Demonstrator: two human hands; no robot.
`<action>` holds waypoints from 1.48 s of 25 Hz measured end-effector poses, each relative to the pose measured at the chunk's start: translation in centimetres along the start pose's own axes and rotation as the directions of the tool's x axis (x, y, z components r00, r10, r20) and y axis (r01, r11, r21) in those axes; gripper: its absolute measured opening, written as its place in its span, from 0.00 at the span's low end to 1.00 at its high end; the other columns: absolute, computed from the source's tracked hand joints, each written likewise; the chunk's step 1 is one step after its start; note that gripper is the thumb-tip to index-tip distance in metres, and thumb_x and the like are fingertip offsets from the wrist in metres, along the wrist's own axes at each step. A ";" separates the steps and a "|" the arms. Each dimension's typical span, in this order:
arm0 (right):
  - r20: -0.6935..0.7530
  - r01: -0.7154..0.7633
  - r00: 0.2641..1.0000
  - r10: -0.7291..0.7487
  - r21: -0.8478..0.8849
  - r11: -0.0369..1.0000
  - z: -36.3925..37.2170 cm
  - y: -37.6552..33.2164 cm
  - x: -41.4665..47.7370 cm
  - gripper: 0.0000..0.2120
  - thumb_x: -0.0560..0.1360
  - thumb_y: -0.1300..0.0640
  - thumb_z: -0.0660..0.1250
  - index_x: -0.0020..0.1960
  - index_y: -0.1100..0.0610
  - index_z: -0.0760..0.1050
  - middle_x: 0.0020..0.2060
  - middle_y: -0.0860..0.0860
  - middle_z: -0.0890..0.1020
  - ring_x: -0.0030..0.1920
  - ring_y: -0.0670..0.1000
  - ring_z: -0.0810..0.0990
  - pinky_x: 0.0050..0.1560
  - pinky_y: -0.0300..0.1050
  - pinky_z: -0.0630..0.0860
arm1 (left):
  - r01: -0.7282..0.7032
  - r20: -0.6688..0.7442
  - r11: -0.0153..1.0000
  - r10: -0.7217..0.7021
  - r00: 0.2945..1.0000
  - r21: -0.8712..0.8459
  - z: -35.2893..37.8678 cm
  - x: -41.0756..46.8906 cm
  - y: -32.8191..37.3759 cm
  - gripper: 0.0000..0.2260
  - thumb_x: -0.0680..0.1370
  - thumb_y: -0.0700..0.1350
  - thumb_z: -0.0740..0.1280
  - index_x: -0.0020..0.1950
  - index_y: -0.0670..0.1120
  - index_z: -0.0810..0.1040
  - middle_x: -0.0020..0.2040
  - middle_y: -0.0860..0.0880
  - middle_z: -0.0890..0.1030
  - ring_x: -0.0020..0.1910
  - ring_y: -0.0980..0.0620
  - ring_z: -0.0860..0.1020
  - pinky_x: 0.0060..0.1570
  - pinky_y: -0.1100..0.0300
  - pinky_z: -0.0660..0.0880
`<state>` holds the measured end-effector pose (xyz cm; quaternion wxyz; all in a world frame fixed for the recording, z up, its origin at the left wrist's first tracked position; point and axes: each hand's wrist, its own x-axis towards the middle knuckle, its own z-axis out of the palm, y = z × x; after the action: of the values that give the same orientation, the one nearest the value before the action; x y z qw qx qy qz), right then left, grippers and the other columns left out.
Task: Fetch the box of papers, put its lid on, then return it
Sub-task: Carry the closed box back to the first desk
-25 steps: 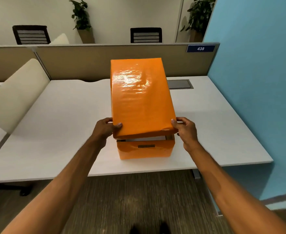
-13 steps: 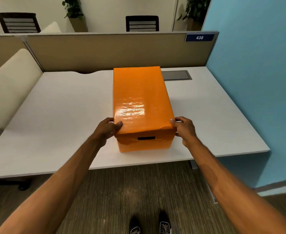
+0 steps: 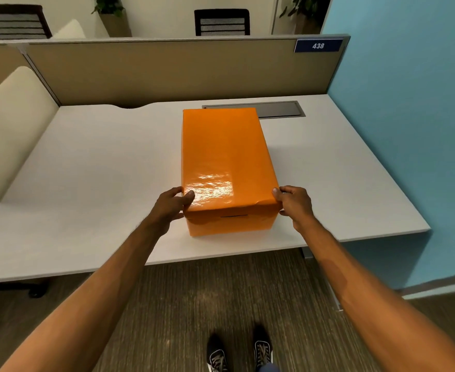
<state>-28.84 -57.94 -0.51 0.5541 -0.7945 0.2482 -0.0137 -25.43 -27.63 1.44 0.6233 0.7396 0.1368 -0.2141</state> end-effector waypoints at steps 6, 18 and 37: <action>0.019 -0.042 0.999 0.041 0.062 0.997 -0.3 -0.4 0.2 0.19 0.76 0.51 0.69 0.65 0.54 0.74 0.58 0.52 0.77 0.56 0.57 0.77 0.54 0.57 0.79 | 0.001 0.004 1.000 -0.001 1.000 -0.007 -0.2 0.7 -0.3 0.24 0.79 0.47 0.67 0.74 0.47 0.66 0.70 0.43 0.73 0.63 0.42 0.74 0.58 0.47 0.75; 0.087 -0.012 0.996 0.008 0.041 0.999 -0.2 -3.5 5.6 0.22 0.78 0.50 0.66 0.70 0.53 0.71 0.63 0.55 0.77 0.57 0.58 0.78 0.53 0.56 0.79 | -0.008 -0.057 1.000 0.008 0.998 0.001 -0.1 5.0 2.7 0.24 0.79 0.50 0.66 0.73 0.45 0.66 0.69 0.43 0.73 0.65 0.40 0.73 0.58 0.46 0.73; 0.269 -0.023 0.963 -0.002 0.090 0.996 3.8 -11.0 24.1 0.25 0.76 0.47 0.68 0.70 0.55 0.70 0.60 0.53 0.78 0.57 0.57 0.79 0.53 0.56 0.78 | 0.018 -0.124 0.995 -0.030 0.992 -0.095 -0.6 18.3 11.4 0.27 0.79 0.55 0.66 0.74 0.46 0.67 0.60 0.48 0.79 0.50 0.52 0.80 0.40 0.59 0.75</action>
<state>-2.45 -61.64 1.68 0.6187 -0.7613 0.1742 0.0856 -4.05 -30.30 2.41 0.6448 0.7199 0.1945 -0.1679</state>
